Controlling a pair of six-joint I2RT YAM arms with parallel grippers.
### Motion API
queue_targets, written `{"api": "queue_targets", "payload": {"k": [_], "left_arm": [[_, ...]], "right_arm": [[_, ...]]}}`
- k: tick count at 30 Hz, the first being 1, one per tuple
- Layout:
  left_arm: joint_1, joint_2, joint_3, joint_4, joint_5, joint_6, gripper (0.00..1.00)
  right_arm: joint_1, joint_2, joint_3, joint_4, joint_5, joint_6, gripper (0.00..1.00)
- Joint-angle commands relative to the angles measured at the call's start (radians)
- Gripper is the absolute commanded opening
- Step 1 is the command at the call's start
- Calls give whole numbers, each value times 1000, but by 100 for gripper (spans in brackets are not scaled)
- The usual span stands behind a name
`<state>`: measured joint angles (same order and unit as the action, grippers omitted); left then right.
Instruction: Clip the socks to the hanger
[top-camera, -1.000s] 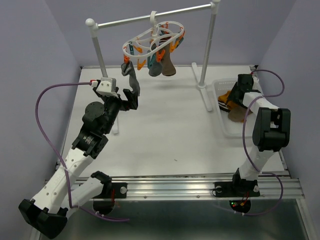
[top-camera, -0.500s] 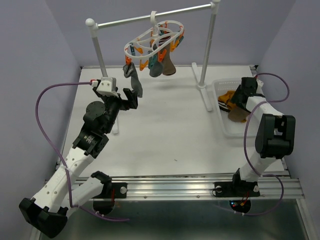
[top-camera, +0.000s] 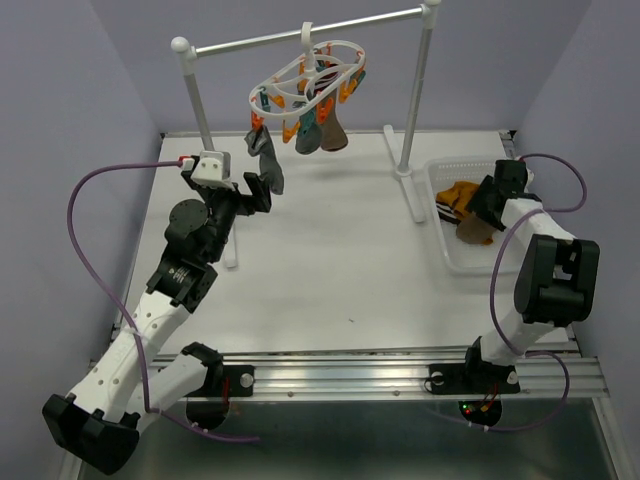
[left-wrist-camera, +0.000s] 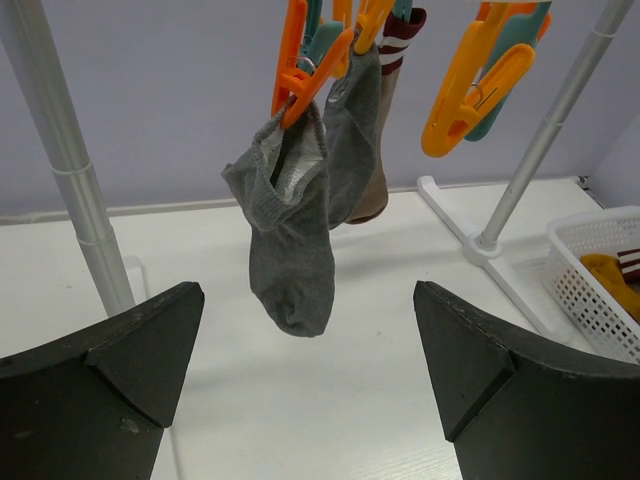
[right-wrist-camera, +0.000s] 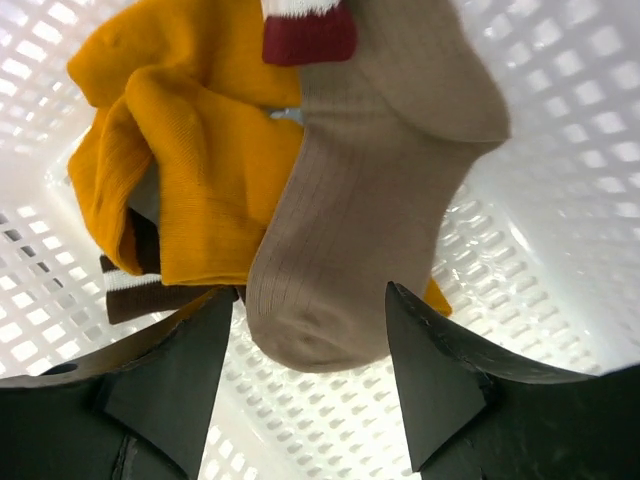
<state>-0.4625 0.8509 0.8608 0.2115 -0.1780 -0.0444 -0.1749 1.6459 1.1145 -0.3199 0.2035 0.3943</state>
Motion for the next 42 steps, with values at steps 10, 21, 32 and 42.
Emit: {"api": "queue_targets", "payload": {"k": [10, 21, 32, 42], "left_arm": [[7, -35, -25, 101, 37, 11, 99], [8, -15, -13, 92, 28, 15, 99], [7, -26, -23, 114, 66, 28, 99], [7, 45, -25, 170, 365, 139, 99]], "right_arm": [[0, 104, 1, 36, 28, 21, 57], [0, 123, -13, 105, 4, 18, 22], [0, -125, 20, 72, -96, -34, 1], [0, -310, 211, -94, -332, -129, 1]]}}
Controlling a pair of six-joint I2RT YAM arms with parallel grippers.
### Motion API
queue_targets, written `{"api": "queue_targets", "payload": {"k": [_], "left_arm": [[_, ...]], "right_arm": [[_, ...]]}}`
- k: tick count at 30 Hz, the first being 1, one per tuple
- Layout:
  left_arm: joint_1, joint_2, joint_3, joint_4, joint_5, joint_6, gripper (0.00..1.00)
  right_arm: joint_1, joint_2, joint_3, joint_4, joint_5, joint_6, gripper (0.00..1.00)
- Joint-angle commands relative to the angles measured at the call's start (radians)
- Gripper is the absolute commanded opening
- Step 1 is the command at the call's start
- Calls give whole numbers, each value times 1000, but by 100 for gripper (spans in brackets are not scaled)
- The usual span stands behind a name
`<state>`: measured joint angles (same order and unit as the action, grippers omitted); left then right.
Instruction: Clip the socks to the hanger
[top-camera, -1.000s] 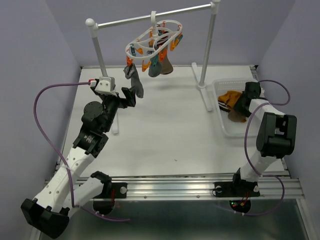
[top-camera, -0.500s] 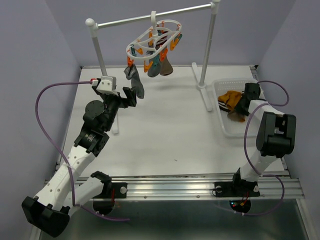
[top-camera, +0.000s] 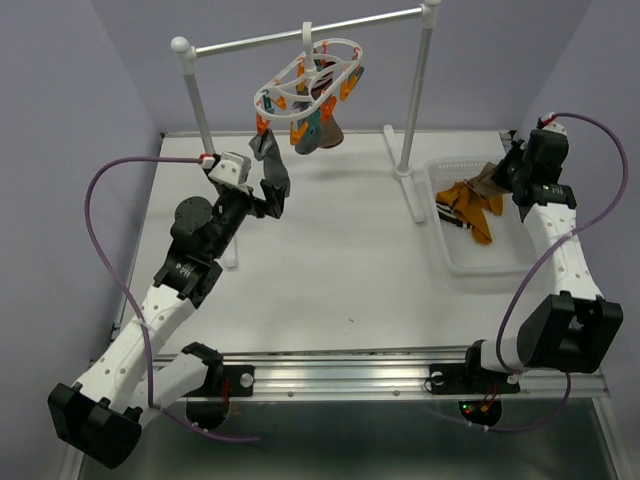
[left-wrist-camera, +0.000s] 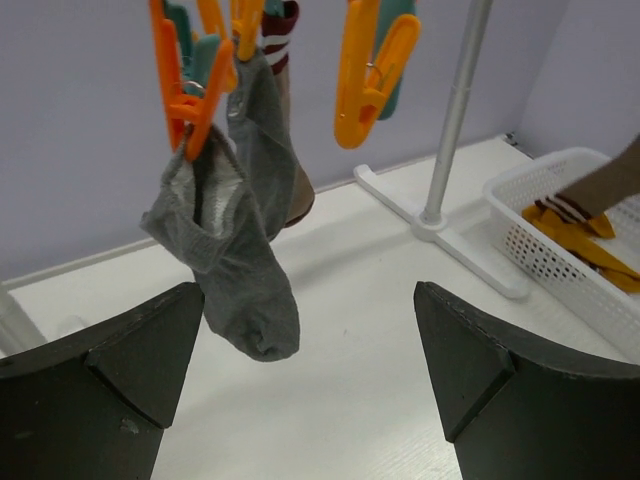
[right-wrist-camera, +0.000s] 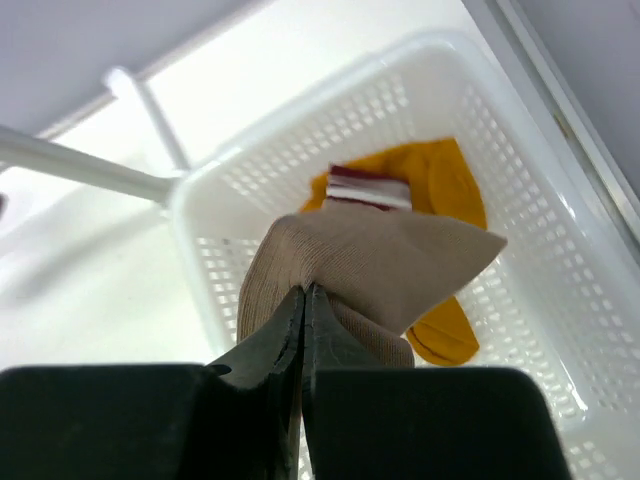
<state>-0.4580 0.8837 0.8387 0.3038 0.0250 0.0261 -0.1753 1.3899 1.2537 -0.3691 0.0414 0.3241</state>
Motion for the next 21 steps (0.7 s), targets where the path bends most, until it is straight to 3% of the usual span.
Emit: {"api": "queue_targets", "payload": {"k": [1, 4, 7, 12, 15, 21], "left_arm": [[2, 18, 0, 83, 193, 75, 99], [2, 29, 7, 106, 228, 51, 99], [1, 57, 26, 103, 222, -20, 99], [2, 107, 53, 75, 178, -204, 99], [2, 168, 94, 66, 249, -288, 99], [1, 395, 292, -12, 363, -402, 99]], "right_arm": [[0, -60, 102, -47, -290, -77, 1], [10, -72, 157, -39, -537, -121, 1], [31, -69, 199, -5, -667, -117, 1], [86, -43, 275, 1, -672, -161, 1], [86, -14, 329, -34, -608, -198, 1], [114, 52, 407, -42, -713, -275, 1]]}}
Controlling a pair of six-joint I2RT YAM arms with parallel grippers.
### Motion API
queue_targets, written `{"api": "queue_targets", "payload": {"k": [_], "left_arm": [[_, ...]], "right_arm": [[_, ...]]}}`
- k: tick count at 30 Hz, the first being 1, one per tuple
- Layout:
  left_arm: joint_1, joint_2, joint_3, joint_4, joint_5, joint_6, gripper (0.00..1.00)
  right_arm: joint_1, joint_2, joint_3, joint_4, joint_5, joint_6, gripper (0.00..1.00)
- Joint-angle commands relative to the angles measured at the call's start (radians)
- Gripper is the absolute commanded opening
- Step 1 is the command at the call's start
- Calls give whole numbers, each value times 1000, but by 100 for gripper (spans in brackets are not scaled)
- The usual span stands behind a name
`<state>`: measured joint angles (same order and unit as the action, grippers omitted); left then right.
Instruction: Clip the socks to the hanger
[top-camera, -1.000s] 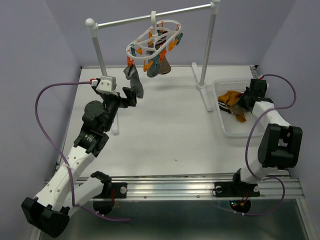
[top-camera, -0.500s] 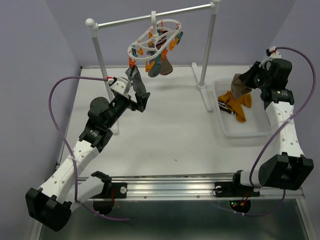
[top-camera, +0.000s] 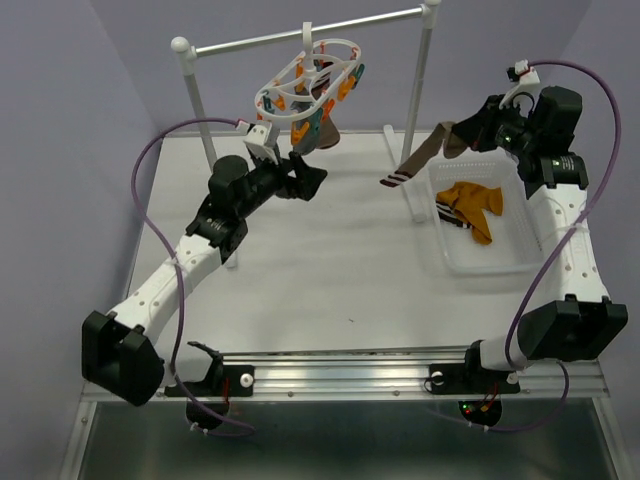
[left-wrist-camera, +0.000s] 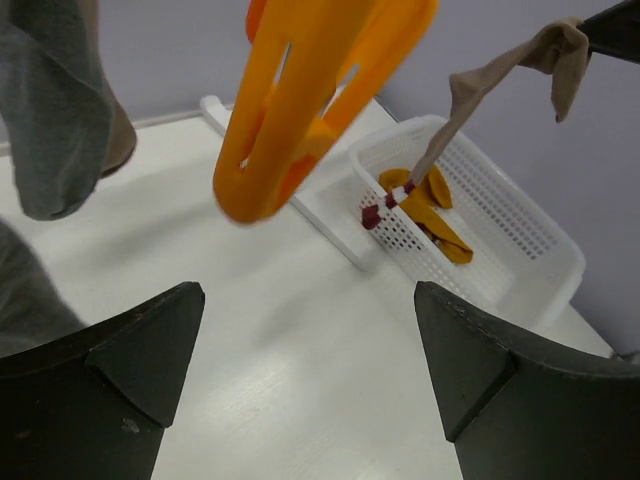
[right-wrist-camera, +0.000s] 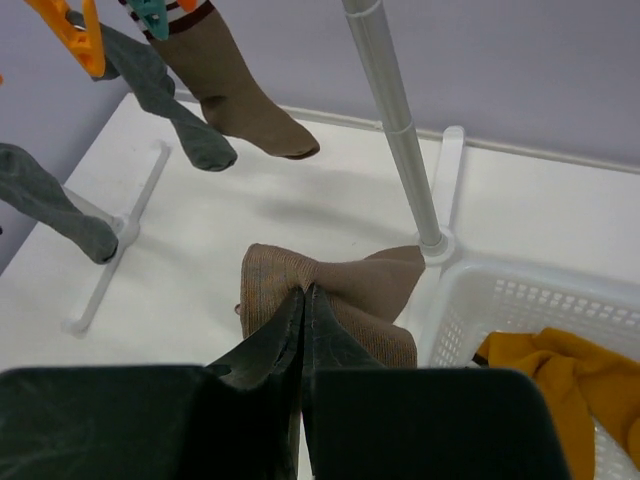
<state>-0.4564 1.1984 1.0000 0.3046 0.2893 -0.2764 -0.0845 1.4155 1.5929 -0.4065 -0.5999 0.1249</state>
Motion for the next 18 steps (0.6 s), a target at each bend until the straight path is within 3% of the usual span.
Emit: {"api": "queue_targets", "payload": {"k": [1, 5, 9, 18], "left_arm": [[-1, 130, 178, -21, 158, -115, 99], [1, 233, 291, -65, 241, -148, 99], [-1, 325, 415, -84, 419, -190, 99], [-39, 307, 378, -104, 412, -208, 99]], "right_arm": [[46, 33, 94, -11, -70, -114, 1], [98, 75, 163, -20, -67, -209, 1], [147, 125, 202, -22, -37, -290, 1], [157, 134, 211, -23, 6, -378, 1]]}}
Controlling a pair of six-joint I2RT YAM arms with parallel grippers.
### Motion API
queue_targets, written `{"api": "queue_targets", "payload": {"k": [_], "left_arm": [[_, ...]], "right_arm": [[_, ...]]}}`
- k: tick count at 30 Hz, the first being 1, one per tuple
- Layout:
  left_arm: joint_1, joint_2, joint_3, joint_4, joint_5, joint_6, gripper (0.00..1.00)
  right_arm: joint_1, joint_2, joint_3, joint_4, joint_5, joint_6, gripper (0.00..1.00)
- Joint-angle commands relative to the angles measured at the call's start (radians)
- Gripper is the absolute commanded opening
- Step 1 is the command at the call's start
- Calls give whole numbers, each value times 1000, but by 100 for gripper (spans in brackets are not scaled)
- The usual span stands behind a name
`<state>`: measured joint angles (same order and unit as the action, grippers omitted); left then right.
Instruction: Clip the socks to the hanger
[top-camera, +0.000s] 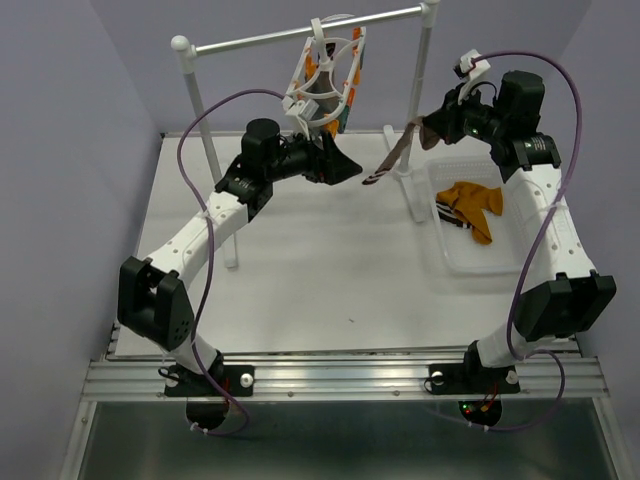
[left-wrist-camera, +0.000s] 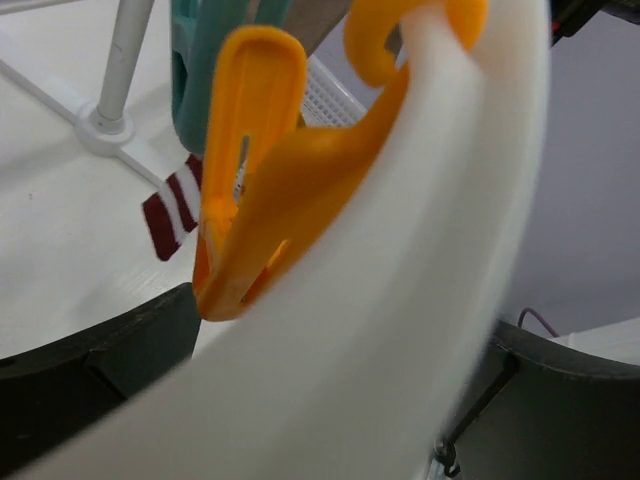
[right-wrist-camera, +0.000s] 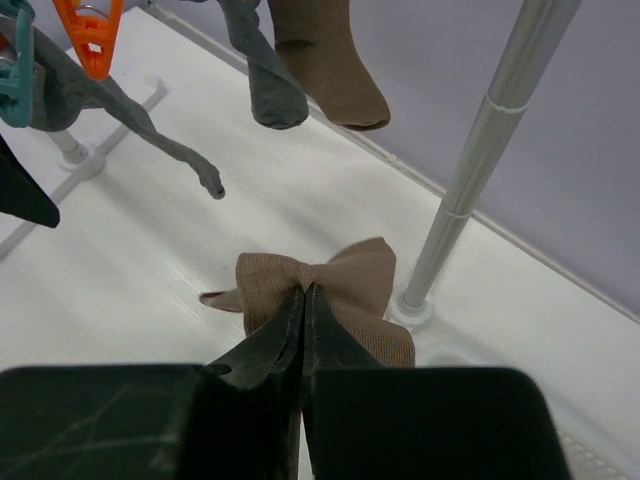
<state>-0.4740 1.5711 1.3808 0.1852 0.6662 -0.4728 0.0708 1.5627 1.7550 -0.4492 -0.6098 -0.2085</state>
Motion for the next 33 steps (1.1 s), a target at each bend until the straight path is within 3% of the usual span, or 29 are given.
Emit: {"api": "queue_targets", "payload": {"k": [1, 7, 11, 16, 23, 33], "left_arm": [[-26, -77, -6, 8, 15, 0, 99], [-70, -238, -120, -47, -173, -39, 99], [-136, -419, -286, -73, -382, -186, 99], [-300, -581, -410, -76, -613, -394, 99], [-554, -591, -489, -79, -830, -644, 99], [-569, -652, -701, -32, -945, -957, 99]], "right_arm": [[1, -13, 52, 20, 15, -40, 1], [1, -65, 17, 47, -45, -16, 1], [1, -108, -14, 47, -87, -21, 1], [1, -182, -89, 44, -123, -103, 1], [1, -315, -207, 46, -194, -167, 1], [46, -397, -328, 222, -258, -23, 1]]}}
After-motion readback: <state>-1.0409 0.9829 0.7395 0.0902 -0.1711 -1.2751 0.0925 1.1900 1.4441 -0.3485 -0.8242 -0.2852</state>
